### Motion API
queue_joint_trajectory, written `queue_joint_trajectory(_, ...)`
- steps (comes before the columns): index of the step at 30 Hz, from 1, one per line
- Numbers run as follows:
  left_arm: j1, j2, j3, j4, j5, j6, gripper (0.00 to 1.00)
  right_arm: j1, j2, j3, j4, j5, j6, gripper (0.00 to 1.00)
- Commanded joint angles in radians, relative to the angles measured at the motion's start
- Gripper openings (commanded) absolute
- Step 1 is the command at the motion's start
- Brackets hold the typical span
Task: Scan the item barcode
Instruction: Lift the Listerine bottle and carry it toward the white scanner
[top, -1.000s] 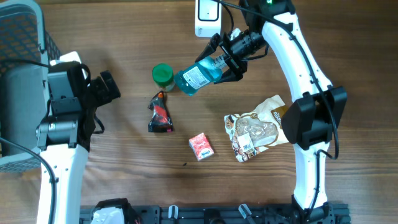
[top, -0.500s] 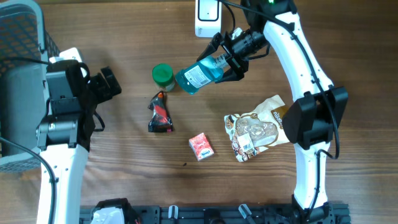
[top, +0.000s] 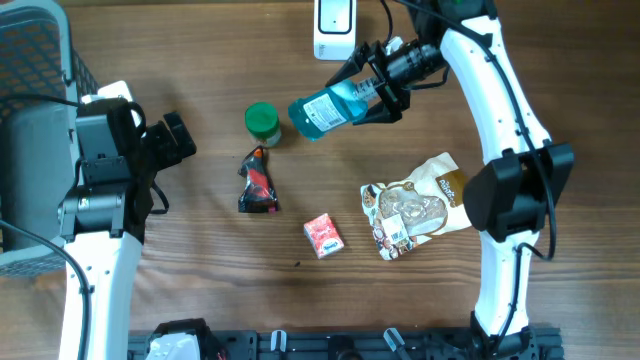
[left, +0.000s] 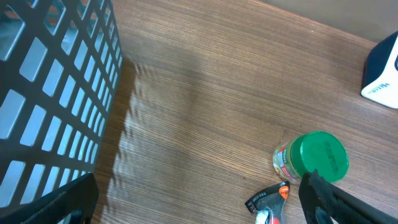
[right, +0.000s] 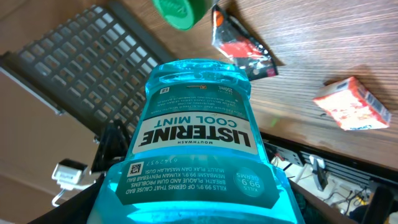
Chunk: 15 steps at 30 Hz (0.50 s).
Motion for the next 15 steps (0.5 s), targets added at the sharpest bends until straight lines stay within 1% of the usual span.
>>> queue_joint_trajectory(1, -0.003, 0.003, 0.006, 0.000, 0.012, -0.009, 1.00, -0.002, -0.092, 0.009, 0.047, -0.089, -0.008, 0.66)
queue_joint_trajectory(3, -0.003, 0.003, 0.006, 0.000, 0.012, -0.010, 1.00, -0.003, -0.121, 0.009, 0.146, -0.058, -0.039, 0.66)
queue_joint_trajectory(5, -0.003, 0.003, 0.006, 0.000, 0.012, -0.009, 1.00, -0.003, -0.141, 0.009, 0.243, 0.021, -0.073, 0.68)
queue_joint_trajectory(8, -0.003, 0.003, 0.006, 0.000, 0.013, -0.009, 1.00, 0.000, -0.169, 0.009, 0.377, 0.291, -0.129, 0.69)
queue_joint_trajectory(15, -0.003, 0.003, 0.006, 0.000, 0.013, -0.009, 1.00, 0.006, -0.169, 0.009, 0.589, 0.619, -0.295, 0.67)
